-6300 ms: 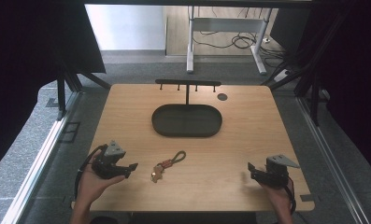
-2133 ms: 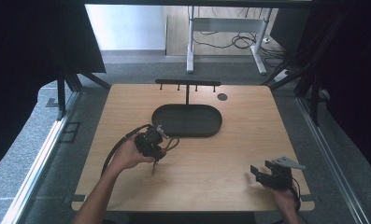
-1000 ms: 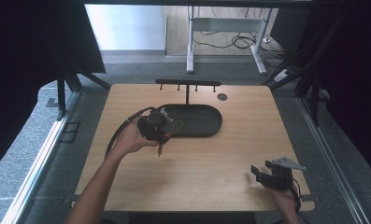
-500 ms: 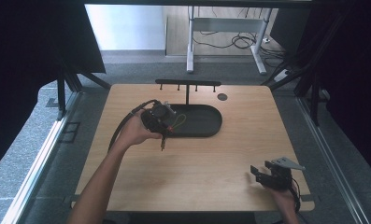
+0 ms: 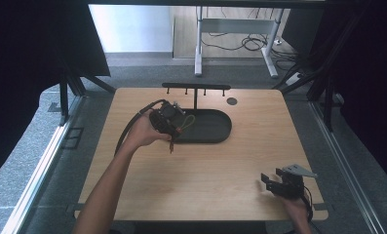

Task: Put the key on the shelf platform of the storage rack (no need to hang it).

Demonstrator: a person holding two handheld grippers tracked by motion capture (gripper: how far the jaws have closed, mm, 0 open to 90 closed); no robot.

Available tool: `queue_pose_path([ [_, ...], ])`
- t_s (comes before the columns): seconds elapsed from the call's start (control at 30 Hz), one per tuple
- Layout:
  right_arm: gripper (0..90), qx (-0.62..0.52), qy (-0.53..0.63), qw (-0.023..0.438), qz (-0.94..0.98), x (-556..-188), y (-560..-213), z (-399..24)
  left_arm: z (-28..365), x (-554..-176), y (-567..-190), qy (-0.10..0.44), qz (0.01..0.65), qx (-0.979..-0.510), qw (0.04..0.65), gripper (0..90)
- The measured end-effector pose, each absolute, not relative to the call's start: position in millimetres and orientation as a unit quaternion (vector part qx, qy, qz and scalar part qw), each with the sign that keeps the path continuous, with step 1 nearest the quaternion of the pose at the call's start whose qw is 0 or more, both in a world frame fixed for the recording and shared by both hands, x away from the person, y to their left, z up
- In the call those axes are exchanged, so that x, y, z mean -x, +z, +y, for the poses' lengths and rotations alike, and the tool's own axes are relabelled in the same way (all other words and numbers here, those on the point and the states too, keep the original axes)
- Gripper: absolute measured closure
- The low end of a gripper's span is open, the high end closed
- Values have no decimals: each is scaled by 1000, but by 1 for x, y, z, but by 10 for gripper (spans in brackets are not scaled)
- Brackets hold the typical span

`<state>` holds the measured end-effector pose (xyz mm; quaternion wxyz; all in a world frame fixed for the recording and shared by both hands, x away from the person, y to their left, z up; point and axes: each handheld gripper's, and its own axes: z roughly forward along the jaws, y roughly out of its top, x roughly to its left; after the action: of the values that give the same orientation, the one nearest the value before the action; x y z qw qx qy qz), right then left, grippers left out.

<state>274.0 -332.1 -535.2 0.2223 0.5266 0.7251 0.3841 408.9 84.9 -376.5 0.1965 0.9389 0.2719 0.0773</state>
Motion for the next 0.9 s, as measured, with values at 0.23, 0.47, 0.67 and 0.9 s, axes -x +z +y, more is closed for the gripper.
queue_pose_path([
  [0.23,311,-528,385,222,724,-274,-534,-332,82,-413,-377,73,272,-939,197,668],
  [0.47,311,-526,384,223,725,-274,-535,-332,78,-420,-374,76,272,-940,192,669],
  [0.67,312,-527,383,222,725,-274,-535,-332,78,-425,-373,71,276,-937,204,668],
  [0.9,311,-527,381,221,727,-274,-536,-331,76,-431,-370,74,279,-936,199,668],
])
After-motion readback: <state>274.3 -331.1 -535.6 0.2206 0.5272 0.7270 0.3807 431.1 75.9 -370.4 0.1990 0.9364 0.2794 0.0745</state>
